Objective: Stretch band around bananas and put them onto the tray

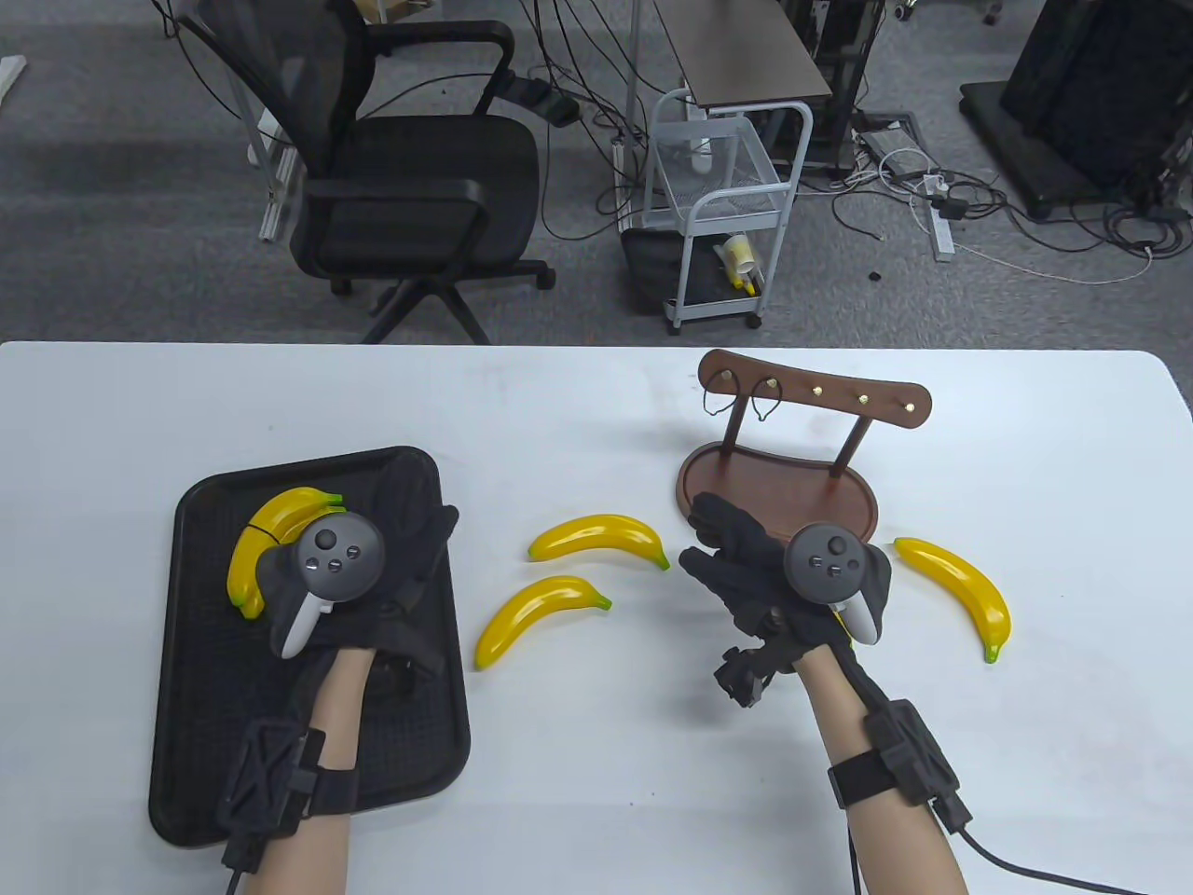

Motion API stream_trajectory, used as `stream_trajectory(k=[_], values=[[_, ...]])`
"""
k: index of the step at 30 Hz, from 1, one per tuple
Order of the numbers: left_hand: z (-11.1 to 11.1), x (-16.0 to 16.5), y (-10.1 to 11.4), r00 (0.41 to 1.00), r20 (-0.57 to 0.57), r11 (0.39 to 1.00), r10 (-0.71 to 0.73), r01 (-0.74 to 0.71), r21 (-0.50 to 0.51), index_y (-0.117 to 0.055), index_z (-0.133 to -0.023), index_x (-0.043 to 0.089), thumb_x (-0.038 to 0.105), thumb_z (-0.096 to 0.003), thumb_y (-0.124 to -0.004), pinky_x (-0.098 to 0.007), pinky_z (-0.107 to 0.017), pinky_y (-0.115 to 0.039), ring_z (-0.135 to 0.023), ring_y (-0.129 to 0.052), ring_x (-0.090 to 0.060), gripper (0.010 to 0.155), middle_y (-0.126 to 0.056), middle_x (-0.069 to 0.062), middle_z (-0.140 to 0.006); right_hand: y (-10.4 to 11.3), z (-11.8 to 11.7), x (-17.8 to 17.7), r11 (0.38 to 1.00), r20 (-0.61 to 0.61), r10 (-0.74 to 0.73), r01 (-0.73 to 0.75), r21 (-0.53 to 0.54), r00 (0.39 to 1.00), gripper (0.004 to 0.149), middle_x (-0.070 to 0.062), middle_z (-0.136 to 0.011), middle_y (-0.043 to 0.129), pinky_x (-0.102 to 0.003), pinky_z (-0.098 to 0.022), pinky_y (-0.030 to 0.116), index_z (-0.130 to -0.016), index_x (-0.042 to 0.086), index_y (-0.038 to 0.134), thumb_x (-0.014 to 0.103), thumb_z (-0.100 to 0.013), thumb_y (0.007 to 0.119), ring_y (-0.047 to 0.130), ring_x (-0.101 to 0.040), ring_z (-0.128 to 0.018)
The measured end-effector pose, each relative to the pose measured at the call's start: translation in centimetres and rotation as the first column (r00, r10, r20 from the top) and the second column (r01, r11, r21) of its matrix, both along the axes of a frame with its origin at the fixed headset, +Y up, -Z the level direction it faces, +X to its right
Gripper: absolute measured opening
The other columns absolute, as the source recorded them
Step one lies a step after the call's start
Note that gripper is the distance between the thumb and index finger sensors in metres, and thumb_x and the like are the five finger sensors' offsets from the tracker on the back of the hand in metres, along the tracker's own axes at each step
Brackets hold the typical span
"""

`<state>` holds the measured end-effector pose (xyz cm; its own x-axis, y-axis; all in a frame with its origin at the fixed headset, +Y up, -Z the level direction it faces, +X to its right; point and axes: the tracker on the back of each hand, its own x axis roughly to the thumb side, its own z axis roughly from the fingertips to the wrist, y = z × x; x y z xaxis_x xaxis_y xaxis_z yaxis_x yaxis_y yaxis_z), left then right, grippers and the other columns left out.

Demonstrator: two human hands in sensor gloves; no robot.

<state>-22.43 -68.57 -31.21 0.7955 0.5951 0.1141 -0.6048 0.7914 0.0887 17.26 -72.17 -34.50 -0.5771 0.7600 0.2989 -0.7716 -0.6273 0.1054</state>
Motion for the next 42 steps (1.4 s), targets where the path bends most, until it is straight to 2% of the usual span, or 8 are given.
stream_trajectory(k=[5,12,27,36,42], values=[[0.2,2.4,-0.2,0.996,0.068,0.999,-0.049,0.049,0.005,-0.043,-0.116,0.026,0.052,-0.0621,-0.068,-0.058,-0.082,-0.054,-0.114,-0.063,-0.039,0.065,-0.051,-0.004,-0.126,0.0,0.0,0.1,1.000,0.004,0.004,-0.004,-0.003,1.000,0.068,-0.017,-0.108,0.066,-0.054,-0.059,0.073,-0.110,0.010,0.052,0.040,-0.054,0.078,0.076,-0.043,-0.092],[0.5,4.2,-1.7,0.986,0.158,0.998,-0.057,0.062,-0.027,-0.043,-0.116,0.027,0.054,-0.0615,-0.067,-0.056,-0.083,-0.053,-0.114,-0.062,-0.037,0.066,-0.051,-0.003,-0.126,-0.1,0.0,0.2,1.000,0.012,0.014,-0.014,0.000,1.000,0.068,-0.017,-0.107,0.066,-0.055,-0.059,0.073,-0.109,0.010,0.052,0.040,-0.054,0.078,0.076,-0.043,-0.092],[0.3,5.2,-4.0,0.968,0.246,0.996,0.043,-0.022,-0.089,-0.042,-0.116,0.029,0.056,-0.0612,-0.066,-0.053,-0.085,-0.052,-0.115,-0.062,-0.033,0.066,-0.051,-0.001,-0.126,-0.4,-0.5,1.0,1.000,0.058,-0.002,0.004,-0.023,0.998,0.067,-0.018,-0.107,0.067,-0.055,-0.059,0.073,-0.109,0.009,0.053,0.040,-0.055,0.078,0.076,-0.044,-0.091],[0.3,5.2,-4.3,0.963,0.261,0.994,0.071,-0.046,-0.101,-0.042,-0.116,0.029,0.056,-0.0611,-0.066,-0.050,-0.086,-0.051,-0.115,-0.063,-0.031,0.065,-0.052,0.000,-0.125,-0.7,-1.3,2.0,0.989,0.183,-0.124,0.136,-0.057,0.975,0.067,-0.019,-0.106,0.068,-0.055,-0.059,0.073,-0.109,0.009,0.054,0.041,-0.055,0.078,0.076,-0.044,-0.091],[0.3,5.3,-4.5,0.958,0.275,0.992,0.080,-0.050,-0.115,-0.044,-0.115,0.030,0.056,-0.0611,-0.066,-0.050,-0.086,-0.052,-0.114,-0.064,-0.030,0.064,-0.054,0.001,-0.124,0.0,-3.0,3.4,0.988,0.272,-0.120,0.143,-0.065,0.955,0.067,-0.018,-0.106,0.068,-0.054,-0.058,0.074,-0.108,0.009,0.054,0.042,-0.055,0.078,0.077,-0.044,-0.090]])
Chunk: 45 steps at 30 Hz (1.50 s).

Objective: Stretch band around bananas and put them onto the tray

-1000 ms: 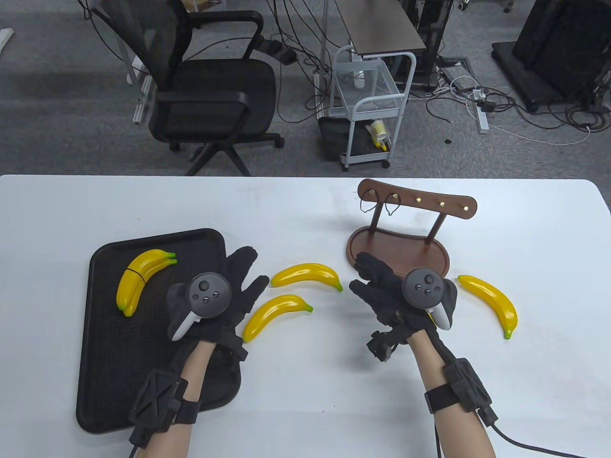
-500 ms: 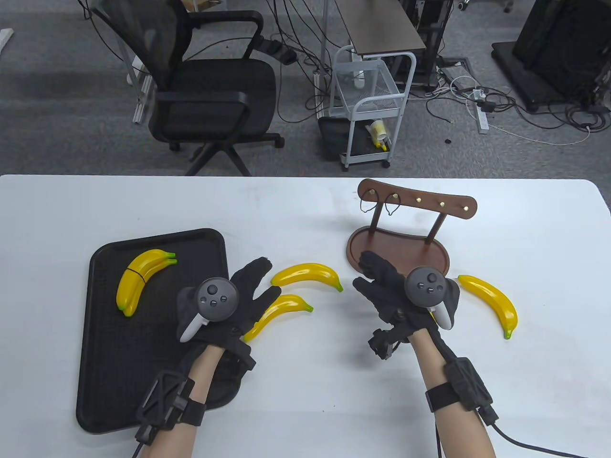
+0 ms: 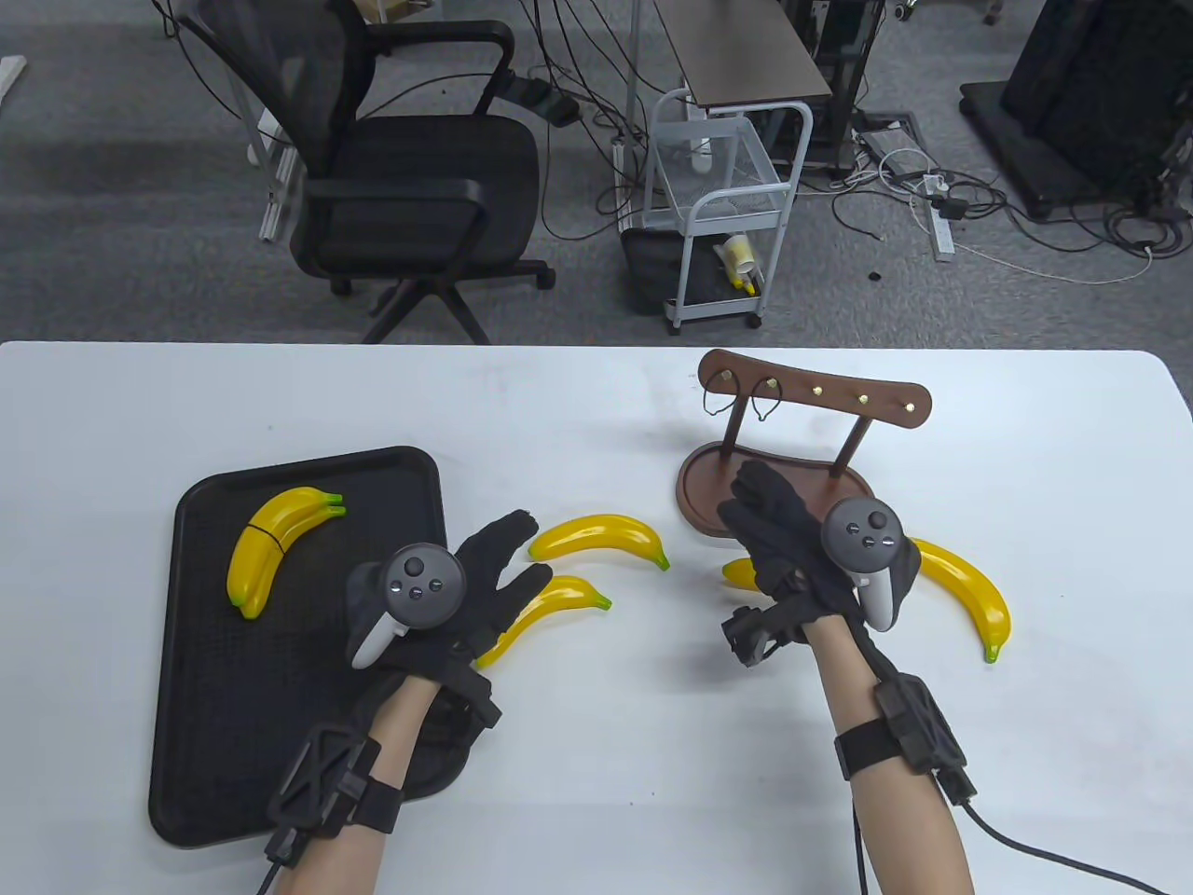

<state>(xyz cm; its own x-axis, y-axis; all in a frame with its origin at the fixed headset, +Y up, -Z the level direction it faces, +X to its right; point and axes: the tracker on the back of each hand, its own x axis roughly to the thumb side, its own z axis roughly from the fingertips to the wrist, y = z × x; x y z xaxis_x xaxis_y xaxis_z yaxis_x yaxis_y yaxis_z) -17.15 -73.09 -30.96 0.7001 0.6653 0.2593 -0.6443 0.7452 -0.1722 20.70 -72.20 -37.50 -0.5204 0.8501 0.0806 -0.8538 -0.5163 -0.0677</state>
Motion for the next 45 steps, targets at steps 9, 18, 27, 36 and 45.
stream_trajectory(k=[9,18,27,36,45], values=[[-0.2,-0.4,0.1,1.000,-0.001,1.000,0.022,-0.022,-0.005,-0.045,-0.115,0.030,0.056,-0.0613,-0.066,-0.049,-0.086,-0.053,-0.114,-0.065,-0.030,0.063,-0.054,0.001,-0.124,-0.1,-2.5,1.3,0.993,0.164,-0.080,0.093,-0.071,0.983,0.066,-0.019,-0.105,0.068,-0.054,-0.058,0.074,-0.108,0.008,0.054,0.039,-0.055,0.078,0.078,-0.044,-0.089],[-0.2,-0.3,0.1,1.000,0.000,1.000,0.026,-0.026,-0.013,-0.046,-0.115,0.030,0.056,-0.0612,-0.066,-0.049,-0.086,-0.053,-0.114,-0.066,-0.030,0.063,-0.056,0.001,-0.124,-1.8,-5.2,1.9,0.961,0.270,-0.197,0.240,-0.136,0.942,0.067,-0.019,-0.106,0.067,-0.054,-0.059,0.073,-0.109,0.008,0.052,0.040,-0.055,0.076,0.076,-0.044,-0.090],[-0.2,-0.3,-0.1,1.000,-0.003,0.999,0.018,-0.018,-0.027,-0.047,-0.114,0.030,0.055,-0.0612,-0.066,-0.049,-0.085,-0.054,-0.113,-0.066,-0.030,0.062,-0.056,0.001,-0.124,-2.9,-7.1,1.5,0.905,0.297,-0.349,0.402,-0.141,0.889,0.067,-0.018,-0.105,0.069,-0.053,-0.058,0.074,-0.108,0.009,0.054,0.042,-0.055,0.075,0.079,-0.042,-0.088],[-0.3,-0.3,-0.1,1.000,-0.001,0.999,0.017,-0.017,-0.034,-0.047,-0.114,0.030,0.055,-0.0611,-0.066,-0.050,-0.085,-0.054,-0.113,-0.066,-0.030,0.062,-0.057,0.001,-0.124,-4.0,-8.0,0.7,0.823,0.357,-0.483,0.553,-0.127,0.800,0.061,-0.014,-0.098,0.077,-0.050,-0.055,0.077,-0.105,0.010,0.061,0.042,-0.055,0.075,0.086,-0.036,-0.082],[-0.3,-0.4,-0.1,1.000,-0.004,0.999,0.019,-0.020,-0.038,-0.047,-0.114,0.030,0.055,-0.0612,-0.066,-0.050,-0.085,-0.054,-0.113,-0.067,-0.031,0.062,-0.057,0.000,-0.123,-4.0,-8.0,0.7,0.824,0.425,-0.469,0.557,-0.106,0.775,0.043,-0.005,-0.080,0.090,-0.046,-0.047,0.082,-0.091,0.015,0.075,0.039,-0.056,0.075,0.096,-0.027,-0.065]])
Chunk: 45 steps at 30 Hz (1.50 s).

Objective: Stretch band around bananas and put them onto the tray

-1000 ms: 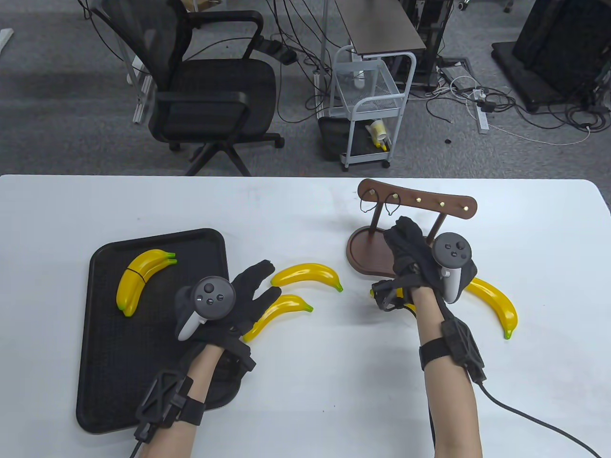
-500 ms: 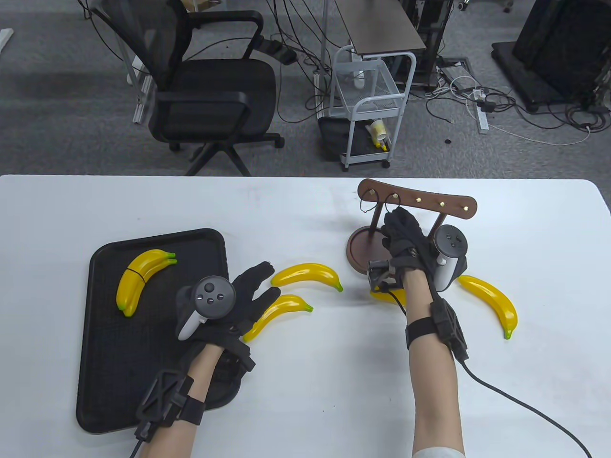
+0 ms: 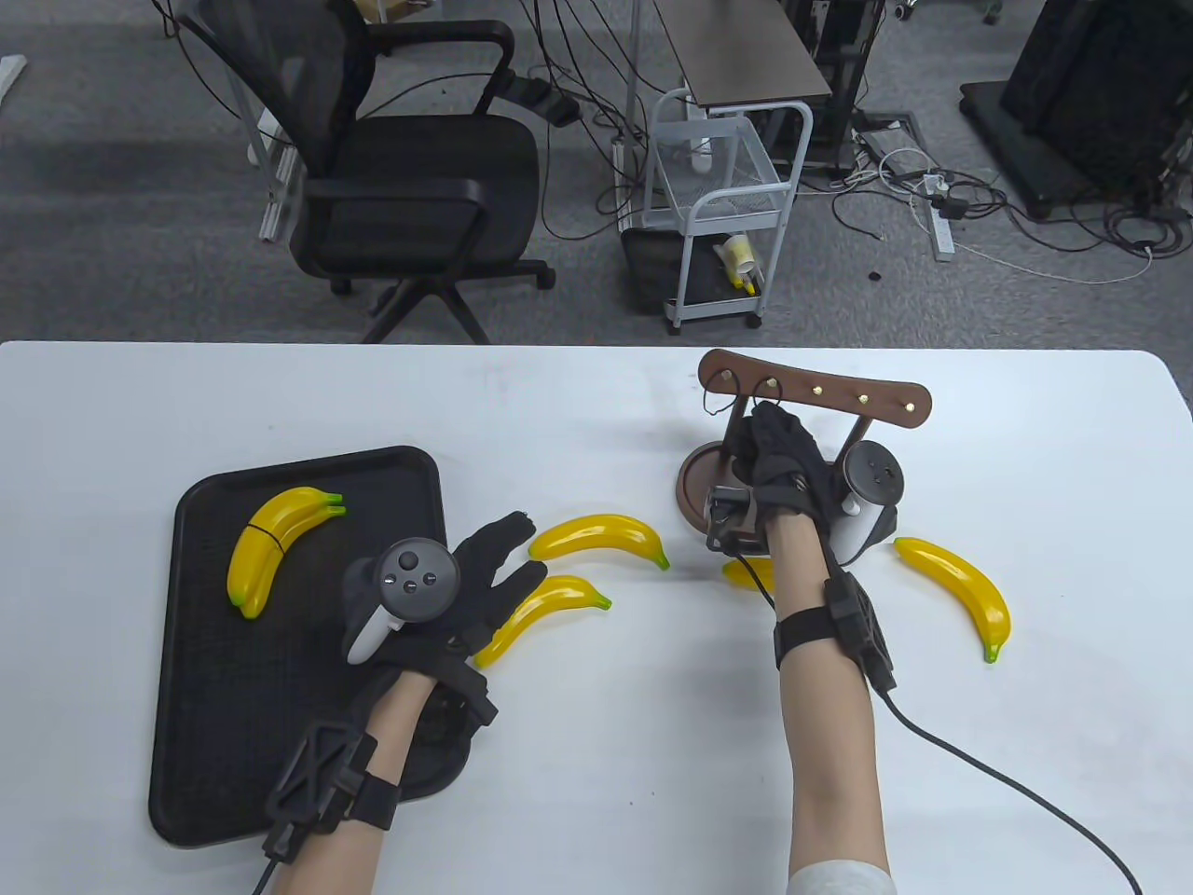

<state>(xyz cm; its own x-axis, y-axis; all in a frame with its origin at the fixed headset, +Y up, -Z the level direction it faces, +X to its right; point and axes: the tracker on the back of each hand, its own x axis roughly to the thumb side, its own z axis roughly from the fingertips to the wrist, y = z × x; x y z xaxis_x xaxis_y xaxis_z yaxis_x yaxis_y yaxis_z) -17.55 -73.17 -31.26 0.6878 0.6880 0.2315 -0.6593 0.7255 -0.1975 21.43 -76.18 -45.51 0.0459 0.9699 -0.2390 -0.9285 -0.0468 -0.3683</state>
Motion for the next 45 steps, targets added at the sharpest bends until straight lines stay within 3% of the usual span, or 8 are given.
stream_trajectory(k=[22,34,45], values=[[0.1,0.3,-0.1,1.000,0.013,1.000,0.002,-0.001,-0.011,-0.048,-0.114,0.029,0.055,-0.0612,-0.066,-0.050,-0.085,-0.054,-0.113,-0.067,-0.031,0.061,-0.057,0.000,-0.123,4.5,1.9,0.5,0.978,-0.079,0.179,-0.169,0.125,0.981,0.039,-0.006,-0.074,0.094,-0.047,-0.044,0.083,-0.086,0.012,0.080,0.038,-0.057,0.075,0.098,-0.027,-0.059],[0.1,0.5,-0.3,1.000,0.013,1.000,-0.004,0.005,-0.022,-0.048,-0.114,0.029,0.054,-0.0613,-0.066,-0.050,-0.084,-0.055,-0.112,-0.068,-0.031,0.061,-0.058,0.000,-0.123,6.5,5.5,-1.0,0.935,-0.254,0.294,-0.222,0.277,0.921,0.039,-0.008,-0.072,0.096,-0.048,-0.041,0.083,-0.085,0.010,0.082,0.036,-0.058,0.074,0.099,-0.029,-0.057],[0.1,0.7,-0.4,1.000,0.020,1.000,-0.012,0.012,-0.019,-0.049,-0.114,0.029,0.054,-0.0613,-0.066,-0.050,-0.084,-0.055,-0.112,-0.068,-0.032,0.061,-0.058,0.000,-0.123,5.9,9.1,-3.6,0.914,-0.407,0.334,-0.185,0.362,0.850,0.039,-0.009,-0.070,0.097,-0.048,-0.039,0.084,-0.084,0.008,0.084,0.035,-0.058,0.074,0.100,-0.030,-0.055]])
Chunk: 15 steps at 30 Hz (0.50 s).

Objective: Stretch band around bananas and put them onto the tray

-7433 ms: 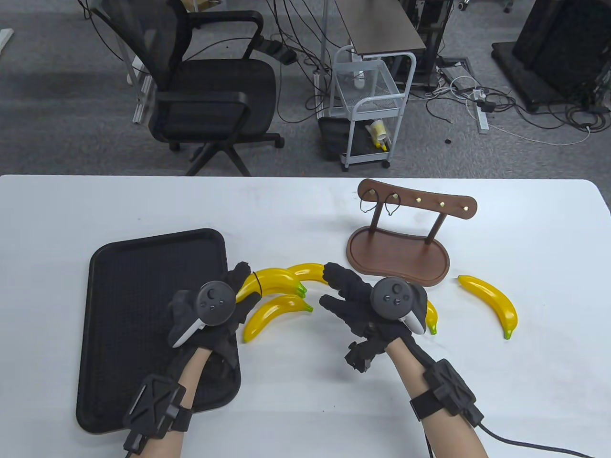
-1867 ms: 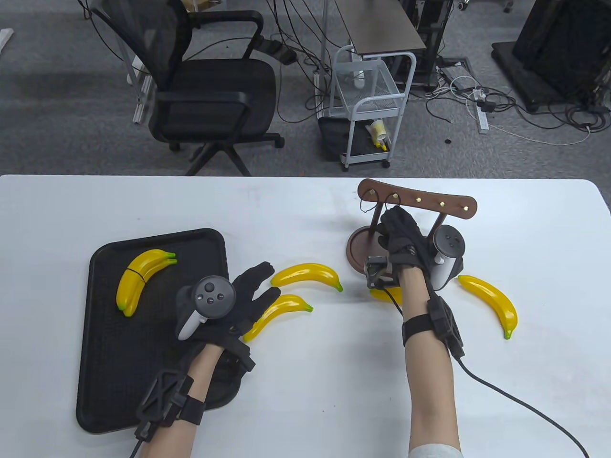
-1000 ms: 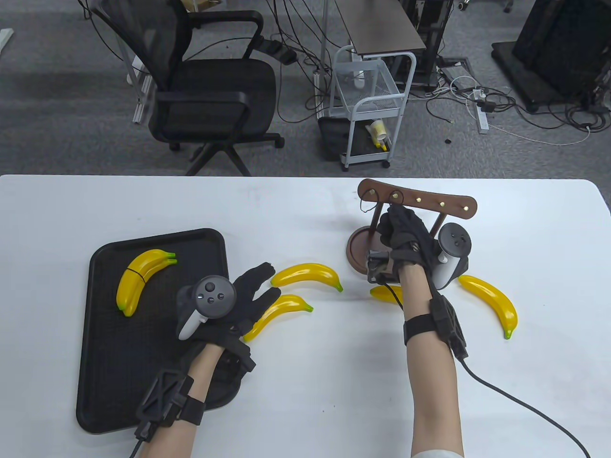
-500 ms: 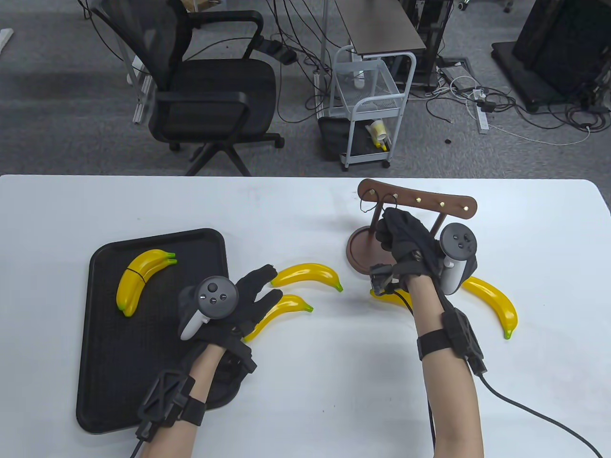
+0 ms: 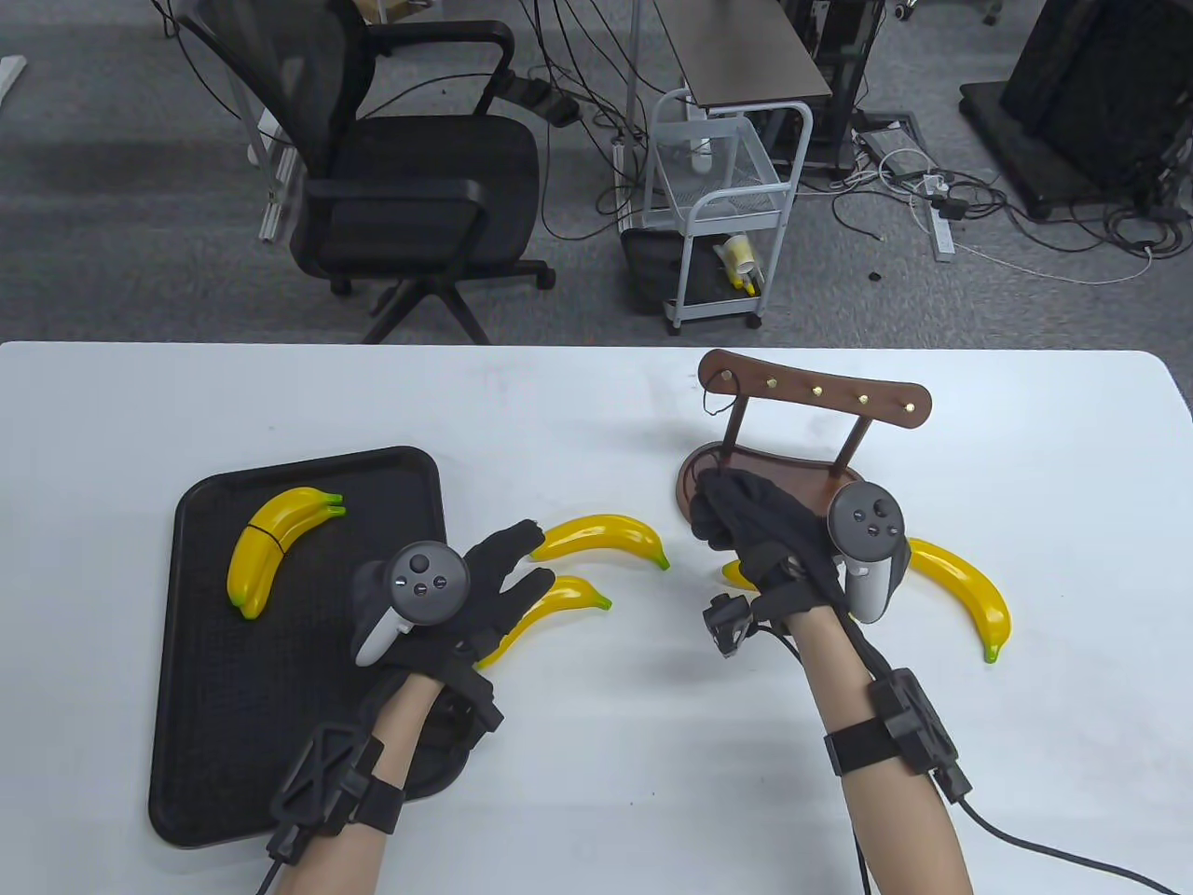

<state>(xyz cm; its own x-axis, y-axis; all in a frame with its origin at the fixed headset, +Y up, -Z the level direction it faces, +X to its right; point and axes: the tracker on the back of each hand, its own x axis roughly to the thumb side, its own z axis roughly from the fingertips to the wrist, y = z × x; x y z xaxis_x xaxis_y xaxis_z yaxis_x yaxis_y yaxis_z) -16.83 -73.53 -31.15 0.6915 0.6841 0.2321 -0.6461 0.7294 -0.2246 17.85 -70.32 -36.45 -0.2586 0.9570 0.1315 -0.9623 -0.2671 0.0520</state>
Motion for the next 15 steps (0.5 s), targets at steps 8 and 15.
stream_trajectory(k=[8,15], values=[[0.1,0.3,-0.1,1.000,0.013,1.000,-0.008,0.008,0.004,-0.049,-0.114,0.029,0.054,-0.0611,-0.066,-0.050,-0.084,-0.055,-0.112,-0.068,-0.031,0.061,-0.058,0.000,-0.123,-1.1,1.2,-1.6,0.999,-0.110,0.049,-0.050,-0.002,0.993,0.039,-0.010,-0.070,0.098,-0.048,-0.039,0.084,-0.084,0.007,0.084,0.034,-0.058,0.074,0.100,-0.030,-0.054],[0.2,0.8,0.2,0.999,0.041,0.999,0.031,-0.032,0.008,-0.048,-0.114,0.029,0.055,-0.0608,-0.066,-0.050,-0.085,-0.055,-0.112,-0.068,-0.031,0.062,-0.058,0.000,-0.123,-1.7,1.6,-2.8,0.997,-0.195,0.071,-0.076,-0.016,0.978,0.039,-0.011,-0.070,0.098,-0.049,-0.039,0.084,-0.084,0.007,0.084,0.034,-0.058,0.073,0.100,-0.031,-0.054]])
